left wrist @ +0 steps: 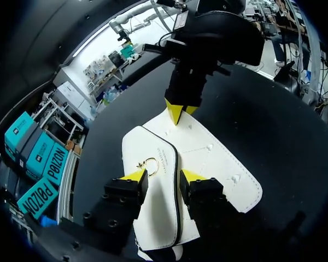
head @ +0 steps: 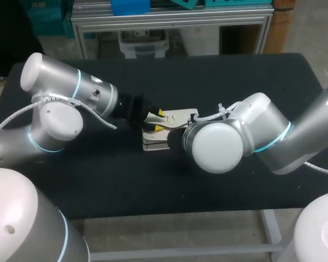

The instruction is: Pick up the bag, open it, inspect its contents, close it, and place it on the opposite side

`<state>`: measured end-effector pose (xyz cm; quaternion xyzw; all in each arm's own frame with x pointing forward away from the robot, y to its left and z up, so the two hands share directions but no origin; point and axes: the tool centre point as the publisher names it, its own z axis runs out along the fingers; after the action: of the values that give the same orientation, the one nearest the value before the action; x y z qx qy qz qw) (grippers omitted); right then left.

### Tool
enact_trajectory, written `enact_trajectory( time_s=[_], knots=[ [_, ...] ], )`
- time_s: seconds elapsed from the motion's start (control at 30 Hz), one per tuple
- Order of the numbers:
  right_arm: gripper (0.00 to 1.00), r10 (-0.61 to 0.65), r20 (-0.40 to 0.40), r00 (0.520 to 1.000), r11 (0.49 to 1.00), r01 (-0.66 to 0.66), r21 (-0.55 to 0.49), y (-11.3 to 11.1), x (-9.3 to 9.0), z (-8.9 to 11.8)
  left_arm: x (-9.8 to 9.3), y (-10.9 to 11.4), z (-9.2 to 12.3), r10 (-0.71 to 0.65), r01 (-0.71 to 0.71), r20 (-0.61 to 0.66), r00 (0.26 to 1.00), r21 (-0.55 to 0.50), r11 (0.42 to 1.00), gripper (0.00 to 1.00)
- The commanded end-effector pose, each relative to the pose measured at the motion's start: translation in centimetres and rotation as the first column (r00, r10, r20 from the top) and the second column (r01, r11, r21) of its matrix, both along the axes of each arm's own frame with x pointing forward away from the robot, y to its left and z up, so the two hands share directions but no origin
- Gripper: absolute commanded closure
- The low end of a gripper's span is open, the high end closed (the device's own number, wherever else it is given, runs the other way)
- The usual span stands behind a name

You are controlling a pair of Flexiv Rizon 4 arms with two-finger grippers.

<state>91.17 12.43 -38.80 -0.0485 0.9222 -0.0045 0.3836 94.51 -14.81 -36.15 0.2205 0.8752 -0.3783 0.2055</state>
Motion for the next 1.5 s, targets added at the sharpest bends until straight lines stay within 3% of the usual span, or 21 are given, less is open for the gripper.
enact_trajectory(
  time_s=[0.03,0.17,0.23,0.33,0.5,0.53,0.57,0.6,0.9,1.2,1.5],
  knots=[
    [1.00,0.014,0.245,0.970,0.999,-0.021,0.026,-0.3,-0.1,-0.6,-0.5,0.4,0.1,-0.002,0.002,-0.003,1.000,-0.032,0.999,0.51],
    [1.00,0.014,0.245,0.970,0.999,-0.021,0.026,-0.3,-0.1,-0.6,-0.4,1.3,1.5,0.007,-0.011,-0.050,0.999,-0.082,0.997,0.28],
    [1.00,0.014,0.245,0.970,0.999,-0.021,0.026,-0.3,-0.1,-0.6,-0.4,1.6,2.2,0.017,-0.023,-0.071,0.997,-0.093,0.995,0.25],
    [1.00,0.014,0.245,0.970,0.999,-0.021,0.026,-0.3,-0.1,-0.6,-0.3,2.0,3.4,0.029,-0.042,-0.116,0.993,-0.113,0.993,0.00],
    [1.00,0.014,0.241,0.970,0.999,-0.024,0.036,-0.2,-0.3,-0.4,-0.5,2.5,4.7,0.048,-0.069,-0.182,0.982,-0.114,0.991,0.00],
    [0.87,0.015,0.236,0.972,0.999,-0.026,0.041,-0.1,-0.4,-0.2,-0.5,2.6,4.9,0.048,-0.070,-0.196,0.979,-0.111,0.991,0.00],
    [0.53,0.017,0.234,0.972,0.999,-0.028,0.042,-0.1,-0.5,-0.1,-0.5,2.7,5.0,0.057,-0.080,-0.204,0.977,-0.106,0.991,0.00],
    [0.00,0.018,0.234,0.972,0.999,-0.029,0.043,0.0,-0.6,0.2,-0.6,2.7,5.2,0.067,-0.091,-0.220,0.973,-0.097,0.991,0.00],
    [0.00,0.011,0.200,0.980,0.995,-0.032,0.098,-0.3,-1.4,3.3,-0.9,3.3,6.7,0.156,-0.171,-0.300,0.941,-0.023,0.985,0.00],
    [0.00,-0.020,0.002,1.000,0.987,0.020,0.158,-1.4,-0.6,5.2,-1.0,4.1,7.4,0.338,-0.315,-0.493,0.801,0.133,0.940,0.00],
    [0.00,-0.008,-0.129,0.992,0.987,0.029,0.157,-2.4,0.3,7.8,-2.0,5.4,8.9,0.442,-0.362,-0.514,0.735,0.253,0.897,0.00]
  ],
)
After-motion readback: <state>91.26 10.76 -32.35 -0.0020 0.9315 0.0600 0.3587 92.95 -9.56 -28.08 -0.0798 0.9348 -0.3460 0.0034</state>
